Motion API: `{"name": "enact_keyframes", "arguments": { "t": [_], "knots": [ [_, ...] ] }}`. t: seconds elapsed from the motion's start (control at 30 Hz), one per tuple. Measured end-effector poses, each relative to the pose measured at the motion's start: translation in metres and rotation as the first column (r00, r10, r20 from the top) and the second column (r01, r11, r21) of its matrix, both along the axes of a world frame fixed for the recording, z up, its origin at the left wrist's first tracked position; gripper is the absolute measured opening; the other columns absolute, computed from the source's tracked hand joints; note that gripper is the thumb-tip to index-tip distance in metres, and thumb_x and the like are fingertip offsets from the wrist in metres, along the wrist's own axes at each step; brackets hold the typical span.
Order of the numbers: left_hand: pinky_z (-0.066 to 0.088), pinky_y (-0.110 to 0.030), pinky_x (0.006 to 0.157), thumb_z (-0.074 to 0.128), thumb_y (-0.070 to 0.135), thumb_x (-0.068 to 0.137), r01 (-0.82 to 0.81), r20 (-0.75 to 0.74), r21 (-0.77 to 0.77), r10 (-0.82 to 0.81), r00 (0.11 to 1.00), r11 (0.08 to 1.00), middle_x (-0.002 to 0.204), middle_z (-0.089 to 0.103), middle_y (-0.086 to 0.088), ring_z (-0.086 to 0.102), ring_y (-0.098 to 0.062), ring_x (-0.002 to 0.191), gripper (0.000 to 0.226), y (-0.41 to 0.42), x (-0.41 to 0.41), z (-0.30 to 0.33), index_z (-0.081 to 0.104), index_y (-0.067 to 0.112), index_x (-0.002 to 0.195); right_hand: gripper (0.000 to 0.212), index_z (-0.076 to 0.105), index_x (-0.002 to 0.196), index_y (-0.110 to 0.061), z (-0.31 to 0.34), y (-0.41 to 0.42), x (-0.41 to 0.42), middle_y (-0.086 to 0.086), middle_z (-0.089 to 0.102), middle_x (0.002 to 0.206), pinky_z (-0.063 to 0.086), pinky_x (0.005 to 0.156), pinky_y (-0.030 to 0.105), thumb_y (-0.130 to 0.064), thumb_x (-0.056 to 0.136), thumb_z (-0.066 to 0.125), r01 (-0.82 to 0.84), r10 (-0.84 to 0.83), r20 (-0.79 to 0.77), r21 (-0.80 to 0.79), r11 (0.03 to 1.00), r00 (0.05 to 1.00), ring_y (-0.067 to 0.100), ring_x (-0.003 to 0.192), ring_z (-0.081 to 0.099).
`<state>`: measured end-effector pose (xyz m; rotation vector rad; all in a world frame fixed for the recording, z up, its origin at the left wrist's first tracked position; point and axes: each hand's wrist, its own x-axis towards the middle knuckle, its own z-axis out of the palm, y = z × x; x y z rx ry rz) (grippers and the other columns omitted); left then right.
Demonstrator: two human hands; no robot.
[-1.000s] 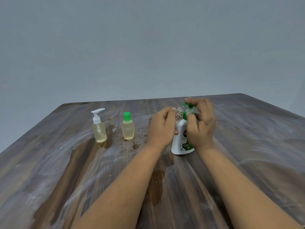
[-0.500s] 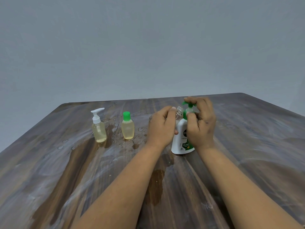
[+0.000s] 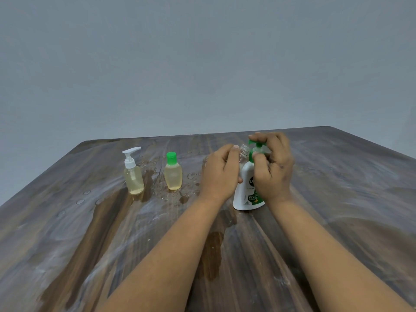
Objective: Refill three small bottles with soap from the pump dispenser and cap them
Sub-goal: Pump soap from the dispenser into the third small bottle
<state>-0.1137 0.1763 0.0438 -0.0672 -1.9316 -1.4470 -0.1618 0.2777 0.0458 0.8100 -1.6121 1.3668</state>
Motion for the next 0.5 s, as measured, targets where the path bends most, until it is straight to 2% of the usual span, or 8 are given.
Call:
{"name": "enact_keyframes", "arguments": {
  "t": [0.17,0.27,0.4,0.5],
  "knots": [
    [0.052,-0.040,0.049,0.041,0.036,0.094,0.007,-0.008,0.006,-0.007,1.000,1.000,0.056,0.052,-0.003,0.053,-0.010,0.041,0.036,-0.0001,-0.0002,-0.0002,0.054,0.014,0.069,0.031,0.069,0.095,-0.007,0.0012,0.0002,0.0001,0.000,0.059,0.096,0.046,0.078,0.023,-0.001,0.074,0.048,-0.005,0.006,0.012,-0.015,1.000,1.000,0.020,0.092,0.058],
    [0.050,-0.033,0.047,0.041,0.036,0.095,0.002,-0.007,-0.001,-0.002,1.000,1.000,0.052,0.050,0.003,0.054,-0.009,0.041,0.035,-0.0008,-0.0007,-0.0002,0.053,0.019,0.067,0.031,0.071,0.091,-0.007,0.0006,0.0004,-0.0009,-0.003,0.058,0.093,0.047,0.075,0.026,-0.001,0.073,0.046,0.010,-0.009,0.023,-0.016,1.000,1.000,0.021,0.090,0.058],
    [0.052,-0.042,0.050,0.040,0.036,0.095,0.007,-0.006,-0.011,-0.007,1.000,1.000,0.055,0.052,0.000,0.055,-0.009,0.041,0.038,-0.0005,-0.0003,-0.0003,0.055,0.009,0.074,0.034,0.071,0.088,-0.007,0.0009,-0.0001,-0.0011,-0.012,0.055,0.089,0.048,0.072,0.029,-0.014,0.075,0.040,-0.014,0.015,0.031,-0.035,0.999,0.999,0.022,0.088,0.058],
    [0.051,-0.042,0.050,0.040,0.037,0.095,0.004,-0.003,-0.018,-0.004,1.000,1.000,0.053,0.052,0.002,0.056,-0.010,0.042,0.036,-0.0009,-0.0001,-0.0004,0.054,0.013,0.071,0.037,0.069,0.093,-0.006,0.0017,-0.0002,0.0002,-0.006,0.056,0.093,0.048,0.075,0.029,-0.016,0.074,0.039,-0.023,0.023,0.011,-0.027,0.999,1.000,0.023,0.091,0.058]
  ]
}}
